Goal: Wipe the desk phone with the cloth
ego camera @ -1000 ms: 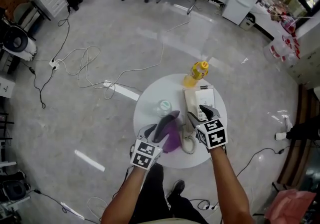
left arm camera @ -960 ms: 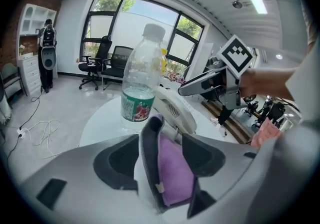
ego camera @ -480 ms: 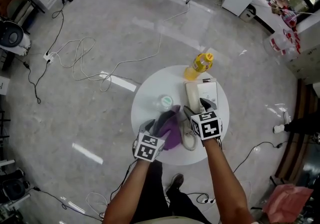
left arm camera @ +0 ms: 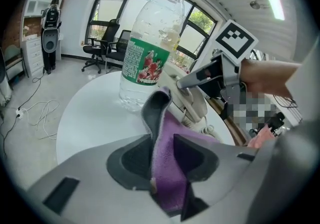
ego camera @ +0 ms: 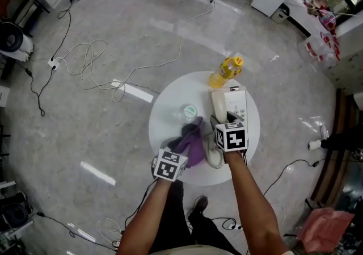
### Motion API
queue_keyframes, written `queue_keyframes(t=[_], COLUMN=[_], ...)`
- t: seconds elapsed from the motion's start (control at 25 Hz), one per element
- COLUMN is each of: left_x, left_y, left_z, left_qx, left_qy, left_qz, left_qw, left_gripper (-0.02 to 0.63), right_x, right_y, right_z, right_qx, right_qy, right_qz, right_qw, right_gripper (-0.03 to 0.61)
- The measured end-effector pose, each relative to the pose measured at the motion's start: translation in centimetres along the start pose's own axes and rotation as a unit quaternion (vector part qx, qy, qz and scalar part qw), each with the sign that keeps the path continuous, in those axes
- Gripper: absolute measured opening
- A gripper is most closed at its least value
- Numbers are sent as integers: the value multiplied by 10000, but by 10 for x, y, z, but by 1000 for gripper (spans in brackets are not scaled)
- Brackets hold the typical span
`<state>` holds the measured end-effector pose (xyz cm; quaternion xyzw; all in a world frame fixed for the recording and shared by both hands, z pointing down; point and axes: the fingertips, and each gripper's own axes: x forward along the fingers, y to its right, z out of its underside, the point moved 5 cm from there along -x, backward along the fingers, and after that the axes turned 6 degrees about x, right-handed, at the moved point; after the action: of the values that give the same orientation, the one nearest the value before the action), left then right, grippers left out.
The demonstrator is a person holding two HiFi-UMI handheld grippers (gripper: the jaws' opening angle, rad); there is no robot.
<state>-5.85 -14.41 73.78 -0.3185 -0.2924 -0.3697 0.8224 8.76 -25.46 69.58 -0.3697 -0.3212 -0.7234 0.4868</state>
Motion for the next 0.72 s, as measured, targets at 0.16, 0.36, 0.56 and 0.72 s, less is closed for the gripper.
queue_keyframes(t=[0.16, 0.36, 0.56, 0.72], left_x=[-2, -9, -27, -51], left_y=[5, 2, 7, 23], left_z=[1, 1, -3, -20], left_qx=[-206, -1146, -1542, -1588], left_qy=[22, 408, 975, 1462], left_qz=[217, 596, 858, 1078], left_qw=[9995, 9908, 9795, 9704], left_gripper=[63, 48, 44, 44], right_x=[-5, -22, -48, -78], right_y=[6, 5, 9, 11], right_z=[3, 7, 13, 12], right_qx=[818, 2211, 3001, 3211], right_qy=[84, 445, 863, 1244], right_qz=[-550, -1547, -2294, -3040], right_qw=[9951, 9619, 9219, 8883], right_gripper=[209, 206, 206, 206])
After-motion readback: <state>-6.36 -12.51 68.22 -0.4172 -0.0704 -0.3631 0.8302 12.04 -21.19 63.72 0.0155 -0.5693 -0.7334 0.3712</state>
